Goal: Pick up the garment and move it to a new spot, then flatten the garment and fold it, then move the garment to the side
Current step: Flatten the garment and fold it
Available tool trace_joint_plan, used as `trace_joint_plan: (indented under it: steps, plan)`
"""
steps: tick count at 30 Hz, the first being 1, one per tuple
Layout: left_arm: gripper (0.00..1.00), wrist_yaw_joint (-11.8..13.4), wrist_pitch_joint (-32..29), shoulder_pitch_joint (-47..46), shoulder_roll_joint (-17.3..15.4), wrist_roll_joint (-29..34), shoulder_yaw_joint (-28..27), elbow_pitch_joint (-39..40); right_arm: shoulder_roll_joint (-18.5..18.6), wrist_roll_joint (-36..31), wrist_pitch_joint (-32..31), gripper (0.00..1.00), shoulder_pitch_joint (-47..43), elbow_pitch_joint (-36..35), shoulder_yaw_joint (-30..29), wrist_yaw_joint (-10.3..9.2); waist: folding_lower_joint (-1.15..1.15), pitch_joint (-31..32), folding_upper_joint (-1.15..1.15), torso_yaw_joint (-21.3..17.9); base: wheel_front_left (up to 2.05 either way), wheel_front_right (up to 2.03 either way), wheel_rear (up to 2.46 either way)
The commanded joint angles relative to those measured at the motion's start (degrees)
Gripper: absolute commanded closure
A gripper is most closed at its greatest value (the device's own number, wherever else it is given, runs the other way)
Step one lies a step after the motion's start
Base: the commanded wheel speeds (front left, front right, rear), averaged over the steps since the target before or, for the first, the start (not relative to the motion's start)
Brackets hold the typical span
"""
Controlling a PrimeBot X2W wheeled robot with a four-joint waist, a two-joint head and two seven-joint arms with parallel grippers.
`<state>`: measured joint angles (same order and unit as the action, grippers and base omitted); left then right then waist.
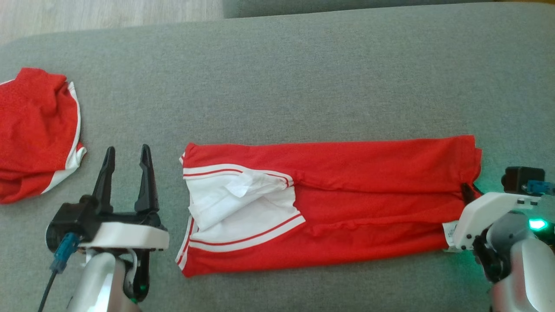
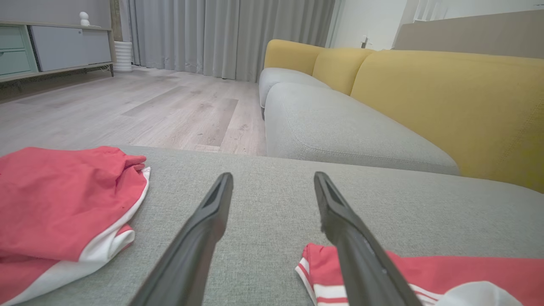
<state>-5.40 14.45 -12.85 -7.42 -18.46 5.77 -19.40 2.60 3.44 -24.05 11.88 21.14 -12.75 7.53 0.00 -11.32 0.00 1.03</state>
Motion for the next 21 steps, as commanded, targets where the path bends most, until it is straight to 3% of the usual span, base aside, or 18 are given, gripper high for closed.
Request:
trace_joint_plan:
  steps: [1,6,16,21]
  plan:
    - [0.0,-0.16,0.54,-0.98,-0.59,0.78,-2.28,1.88,0.28,0.5,-0.15,1.0,-0.45,-2.12,1.56,-0.04,0.0,0.22,0.0,-0.07,0.0,0.0,0.0]
    - [0.0,-0.37,0.54,-0.21,-0.24,1.07,-2.96,2.0,0.28,1.93,-0.36,1.0,-1.53,-7.47,0.09,-0.04,0.0,1.31,0.0,-0.39,0.0,0.0,0.0]
    - [0.0,-0.6,0.54,1.5,0.43,1.61,-4.41,2.73,1.44,-1.56,-6.84,1.0,-5.33,-26.39,-9.88,-0.04,0.0,3.37,0.0,-1.31,0.0,0.0,0.0]
    - [0.0,-0.78,0.54,2.03,0.66,2.02,-4.6,2.48,0.99,0.63,-11.8,1.0,-6.2,-30.78,-7.99,-0.04,0.0,4.53,0.0,-1.52,0.0,0.0,0.0]
